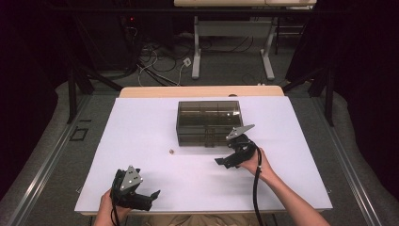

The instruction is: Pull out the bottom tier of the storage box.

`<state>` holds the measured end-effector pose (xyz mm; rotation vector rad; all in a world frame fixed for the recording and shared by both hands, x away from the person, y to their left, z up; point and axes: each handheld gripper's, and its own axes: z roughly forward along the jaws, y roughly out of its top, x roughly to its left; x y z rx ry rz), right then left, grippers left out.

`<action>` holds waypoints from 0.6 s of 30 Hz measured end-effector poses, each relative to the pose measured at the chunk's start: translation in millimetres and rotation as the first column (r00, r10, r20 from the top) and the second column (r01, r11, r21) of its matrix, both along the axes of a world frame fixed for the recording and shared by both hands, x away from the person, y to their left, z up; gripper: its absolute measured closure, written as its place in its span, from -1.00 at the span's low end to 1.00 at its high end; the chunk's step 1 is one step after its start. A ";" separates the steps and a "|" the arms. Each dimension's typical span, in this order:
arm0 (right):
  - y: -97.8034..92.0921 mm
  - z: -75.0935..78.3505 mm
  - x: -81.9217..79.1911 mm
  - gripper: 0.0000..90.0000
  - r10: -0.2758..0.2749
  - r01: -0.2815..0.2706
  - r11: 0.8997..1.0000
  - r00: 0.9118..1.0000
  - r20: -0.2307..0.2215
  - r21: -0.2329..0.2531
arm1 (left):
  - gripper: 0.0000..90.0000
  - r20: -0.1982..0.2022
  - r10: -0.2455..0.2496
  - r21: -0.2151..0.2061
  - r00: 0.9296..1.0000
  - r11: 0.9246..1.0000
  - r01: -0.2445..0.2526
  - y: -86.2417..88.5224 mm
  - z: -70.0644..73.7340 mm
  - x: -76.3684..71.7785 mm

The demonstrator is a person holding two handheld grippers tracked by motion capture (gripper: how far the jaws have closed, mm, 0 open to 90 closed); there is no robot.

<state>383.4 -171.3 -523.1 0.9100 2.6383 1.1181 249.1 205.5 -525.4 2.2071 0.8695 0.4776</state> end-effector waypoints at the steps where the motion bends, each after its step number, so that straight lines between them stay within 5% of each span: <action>1: -0.6 -0.2 1.2 -0.62 -0.008 0.008 1.000 1.000 0.021 -0.001 | -1.00 0.000 0.000 0.000 1.000 1.000 0.000 -0.1 -0.1 0.1; 18: 3.7 0.4 11.9 0.06 -0.038 0.046 0.998 0.983 0.182 -0.044 | -1.00 -0.001 -0.002 0.002 1.000 1.000 0.002 0.1 -1.1 0.7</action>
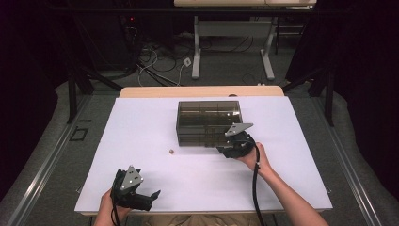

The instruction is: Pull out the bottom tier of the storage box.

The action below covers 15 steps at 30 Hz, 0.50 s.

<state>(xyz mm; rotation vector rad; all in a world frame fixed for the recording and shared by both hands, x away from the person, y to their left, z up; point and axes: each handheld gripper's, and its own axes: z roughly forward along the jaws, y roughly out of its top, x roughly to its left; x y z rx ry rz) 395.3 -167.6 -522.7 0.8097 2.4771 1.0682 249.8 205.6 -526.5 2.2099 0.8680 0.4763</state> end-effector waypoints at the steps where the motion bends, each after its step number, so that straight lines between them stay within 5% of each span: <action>1: 0.2 -0.1 0.3 0.09 -0.001 0.001 1.000 1.000 0.006 -0.008 | -1.00 0.000 0.000 -0.001 1.000 1.000 0.000 0.2 0.0 0.1; 15: 3.7 -8.9 7.6 0.39 0.000 0.004 0.998 0.998 0.060 -0.067 | -1.00 -0.010 -0.004 -0.002 1.000 1.000 0.004 -0.2 -0.6 0.6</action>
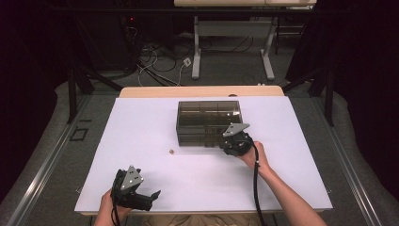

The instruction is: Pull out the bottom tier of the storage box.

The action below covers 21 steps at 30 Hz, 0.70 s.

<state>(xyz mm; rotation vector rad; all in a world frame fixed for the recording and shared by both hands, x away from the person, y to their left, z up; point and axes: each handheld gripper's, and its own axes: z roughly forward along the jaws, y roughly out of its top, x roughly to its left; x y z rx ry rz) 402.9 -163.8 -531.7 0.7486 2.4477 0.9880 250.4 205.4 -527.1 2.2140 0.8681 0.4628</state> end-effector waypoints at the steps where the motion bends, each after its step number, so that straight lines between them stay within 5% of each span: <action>1: 0.1 -1.1 0.3 0.41 0.002 -0.002 1.000 1.000 0.005 -0.010 | -1.00 0.000 -0.001 0.000 1.000 1.000 0.001 0.0 -0.1 0.2; 21: 3.1 -6.2 -0.1 0.53 -0.002 0.002 0.999 1.000 0.017 -0.047 | -1.00 0.000 -0.006 0.003 1.000 1.000 0.006 -0.6 -0.6 0.8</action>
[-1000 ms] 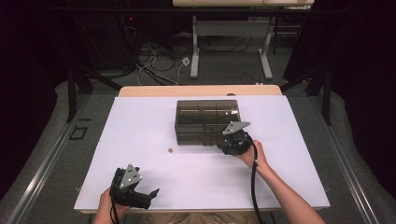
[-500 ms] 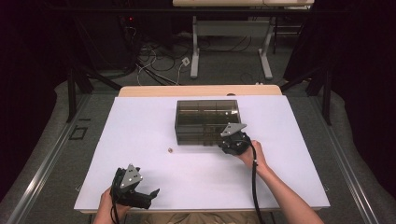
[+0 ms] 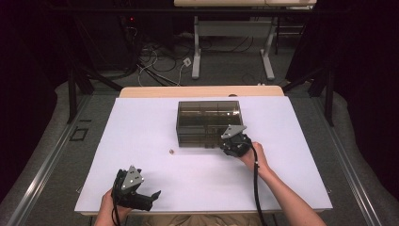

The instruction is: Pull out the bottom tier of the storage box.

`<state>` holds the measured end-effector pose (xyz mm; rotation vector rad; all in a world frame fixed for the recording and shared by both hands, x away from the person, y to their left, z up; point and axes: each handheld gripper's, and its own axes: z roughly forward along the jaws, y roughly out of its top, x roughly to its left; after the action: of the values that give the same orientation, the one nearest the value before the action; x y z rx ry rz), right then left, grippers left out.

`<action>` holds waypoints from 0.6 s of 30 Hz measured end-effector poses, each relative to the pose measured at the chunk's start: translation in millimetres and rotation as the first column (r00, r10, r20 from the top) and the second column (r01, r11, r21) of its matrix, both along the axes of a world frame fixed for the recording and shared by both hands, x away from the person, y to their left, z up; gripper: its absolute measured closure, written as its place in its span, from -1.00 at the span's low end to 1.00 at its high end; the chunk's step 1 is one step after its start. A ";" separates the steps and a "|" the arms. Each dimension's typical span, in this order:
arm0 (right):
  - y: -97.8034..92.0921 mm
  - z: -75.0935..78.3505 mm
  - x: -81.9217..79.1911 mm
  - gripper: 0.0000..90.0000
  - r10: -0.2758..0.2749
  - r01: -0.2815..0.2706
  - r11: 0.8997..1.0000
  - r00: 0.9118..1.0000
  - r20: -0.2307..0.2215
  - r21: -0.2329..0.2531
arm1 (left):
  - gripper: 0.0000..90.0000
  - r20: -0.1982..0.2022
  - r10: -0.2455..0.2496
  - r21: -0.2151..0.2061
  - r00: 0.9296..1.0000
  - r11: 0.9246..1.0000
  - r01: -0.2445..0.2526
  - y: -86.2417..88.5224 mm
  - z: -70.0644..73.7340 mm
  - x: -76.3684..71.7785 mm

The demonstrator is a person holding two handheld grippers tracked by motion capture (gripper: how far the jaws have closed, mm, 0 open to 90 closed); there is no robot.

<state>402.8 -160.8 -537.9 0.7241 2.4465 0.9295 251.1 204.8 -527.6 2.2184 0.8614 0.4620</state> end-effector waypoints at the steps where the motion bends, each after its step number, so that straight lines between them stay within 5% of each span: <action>1: -0.1 0.3 -0.1 0.53 0.002 -0.002 1.000 1.000 -0.005 -0.003 | -1.00 -0.001 0.000 0.000 1.000 1.000 0.000 0.1 -0.1 0.1; 18: 2.0 1.1 -3.9 0.60 0.023 -0.023 0.999 1.000 -0.013 -0.039 | -1.00 0.000 0.001 0.001 1.000 1.000 -0.001 0.3 0.0 -0.5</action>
<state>398.9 -158.8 -536.7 0.6921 2.4820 0.8856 250.7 205.2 -527.7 2.2186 0.8630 0.4631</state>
